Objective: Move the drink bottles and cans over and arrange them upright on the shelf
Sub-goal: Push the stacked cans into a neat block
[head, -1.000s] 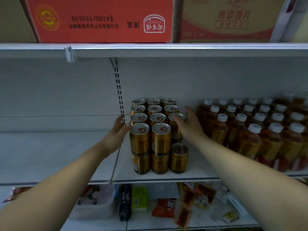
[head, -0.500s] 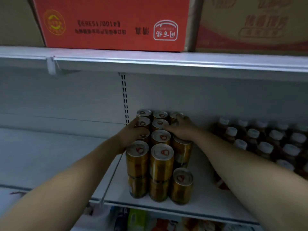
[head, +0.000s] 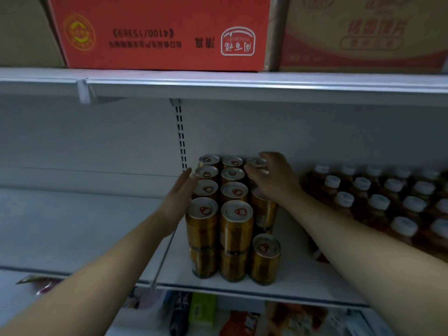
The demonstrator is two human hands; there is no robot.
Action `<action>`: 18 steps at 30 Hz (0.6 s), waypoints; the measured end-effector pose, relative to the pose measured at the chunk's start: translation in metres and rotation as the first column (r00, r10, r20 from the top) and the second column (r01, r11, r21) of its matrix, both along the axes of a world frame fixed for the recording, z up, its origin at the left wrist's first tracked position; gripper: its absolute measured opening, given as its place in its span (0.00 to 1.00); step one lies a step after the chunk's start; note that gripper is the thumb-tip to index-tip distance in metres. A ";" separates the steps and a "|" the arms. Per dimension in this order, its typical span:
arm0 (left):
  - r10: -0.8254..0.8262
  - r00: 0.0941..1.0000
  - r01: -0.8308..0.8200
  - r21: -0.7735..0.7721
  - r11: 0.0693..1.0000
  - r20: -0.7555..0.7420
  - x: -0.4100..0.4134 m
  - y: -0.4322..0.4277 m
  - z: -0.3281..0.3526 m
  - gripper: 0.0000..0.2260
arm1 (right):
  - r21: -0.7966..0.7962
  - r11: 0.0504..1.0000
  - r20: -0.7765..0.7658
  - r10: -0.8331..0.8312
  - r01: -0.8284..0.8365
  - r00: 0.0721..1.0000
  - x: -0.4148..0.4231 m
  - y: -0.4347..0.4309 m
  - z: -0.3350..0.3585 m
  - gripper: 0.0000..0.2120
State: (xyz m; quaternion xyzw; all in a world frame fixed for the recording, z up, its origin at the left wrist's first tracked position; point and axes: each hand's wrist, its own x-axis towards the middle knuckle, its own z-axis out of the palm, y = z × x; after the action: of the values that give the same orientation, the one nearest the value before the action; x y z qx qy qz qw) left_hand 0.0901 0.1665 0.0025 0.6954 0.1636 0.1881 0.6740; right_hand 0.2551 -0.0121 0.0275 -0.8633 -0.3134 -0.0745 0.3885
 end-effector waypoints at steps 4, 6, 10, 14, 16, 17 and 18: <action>-0.106 0.991 0.098 0.093 0.991 0.078 -0.041 -0.020 -0.050 0.39 | 0.193 0.980 0.009 0.042 -0.043 0.999 -0.040 -0.026 -0.025 0.31; -0.138 0.987 0.123 0.174 0.977 0.076 -0.050 -0.031 -0.068 0.38 | 0.251 0.968 -0.078 0.010 0.010 0.997 -0.061 -0.040 -0.049 0.31; -0.060 0.997 0.044 0.274 0.961 0.052 -0.052 -0.034 -0.092 0.41 | 0.324 0.942 -0.301 0.017 0.086 0.953 -0.101 -0.051 -0.098 0.26; -0.054 0.998 0.061 0.260 0.964 -0.032 -0.052 -0.026 -0.103 0.37 | 0.383 0.904 -0.480 0.017 0.191 0.877 -0.114 -0.043 -0.108 0.34; -0.045 0.998 0.057 0.261 0.964 -0.053 -0.051 -0.024 -0.106 0.36 | 0.399 0.898 -0.452 0.016 0.186 0.892 -0.114 -0.039 -0.105 0.26; -0.037 0.998 0.051 0.262 0.964 -0.057 -0.051 -0.024 -0.106 0.35 | 0.386 0.907 -0.433 0.013 0.172 0.901 -0.114 -0.039 -0.105 0.25; -0.027 0.998 0.042 0.262 0.964 -0.060 -0.052 -0.024 -0.106 0.34 | 0.368 0.916 -0.419 0.013 0.156 0.908 -0.114 -0.038 -0.107 0.29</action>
State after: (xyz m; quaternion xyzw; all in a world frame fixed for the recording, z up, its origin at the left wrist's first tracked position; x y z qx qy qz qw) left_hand 0.0383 0.1427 -0.1039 0.7866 0.1441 0.1768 0.5738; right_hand 0.1406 -0.0505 -0.0796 -0.7745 -0.1703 0.0335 0.6083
